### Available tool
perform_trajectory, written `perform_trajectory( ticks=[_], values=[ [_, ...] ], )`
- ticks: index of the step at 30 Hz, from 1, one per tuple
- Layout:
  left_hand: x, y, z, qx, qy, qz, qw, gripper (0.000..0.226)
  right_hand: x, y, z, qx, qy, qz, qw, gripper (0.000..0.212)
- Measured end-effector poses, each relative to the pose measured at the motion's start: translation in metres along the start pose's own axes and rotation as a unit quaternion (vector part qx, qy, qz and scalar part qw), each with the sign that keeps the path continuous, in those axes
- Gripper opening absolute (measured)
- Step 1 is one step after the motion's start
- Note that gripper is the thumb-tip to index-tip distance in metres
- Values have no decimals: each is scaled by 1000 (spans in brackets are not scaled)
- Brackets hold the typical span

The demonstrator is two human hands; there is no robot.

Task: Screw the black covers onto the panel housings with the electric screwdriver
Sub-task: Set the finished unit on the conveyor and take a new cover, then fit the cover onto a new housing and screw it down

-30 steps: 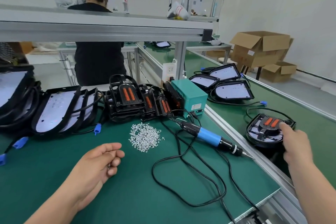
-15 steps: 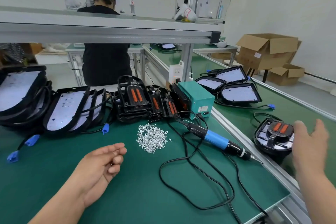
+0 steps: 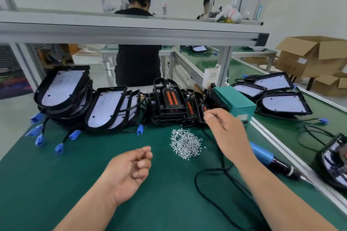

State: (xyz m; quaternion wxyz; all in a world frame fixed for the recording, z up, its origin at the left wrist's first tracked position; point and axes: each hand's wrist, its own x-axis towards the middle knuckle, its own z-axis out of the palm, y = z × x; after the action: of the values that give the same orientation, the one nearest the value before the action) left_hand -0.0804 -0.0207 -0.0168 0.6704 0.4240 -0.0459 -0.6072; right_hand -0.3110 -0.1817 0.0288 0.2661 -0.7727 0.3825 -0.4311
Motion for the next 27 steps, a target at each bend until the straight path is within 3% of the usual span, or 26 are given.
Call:
perform_trajectory(
  ticks=[4,10,15,21,27],
  values=[
    [1,1,-2,30,-1,16,999,24,27,-20,49,-15,-56,-40,998,17],
    [3,2,-2,65,8,53,996,17,59,-33,92,-33,-66,-59,996,21],
    [4,10,-5,48,53,118,990,14,65,-58,132,-31,-74,-112,990,15],
    [4,19,-14,29,89,166,982,15,78,-99,178,-76,-120,-157,977,24],
    [5,26,-20,5,115,194,974,15,110,-120,214,-125,-172,-149,966,36]
  ],
)
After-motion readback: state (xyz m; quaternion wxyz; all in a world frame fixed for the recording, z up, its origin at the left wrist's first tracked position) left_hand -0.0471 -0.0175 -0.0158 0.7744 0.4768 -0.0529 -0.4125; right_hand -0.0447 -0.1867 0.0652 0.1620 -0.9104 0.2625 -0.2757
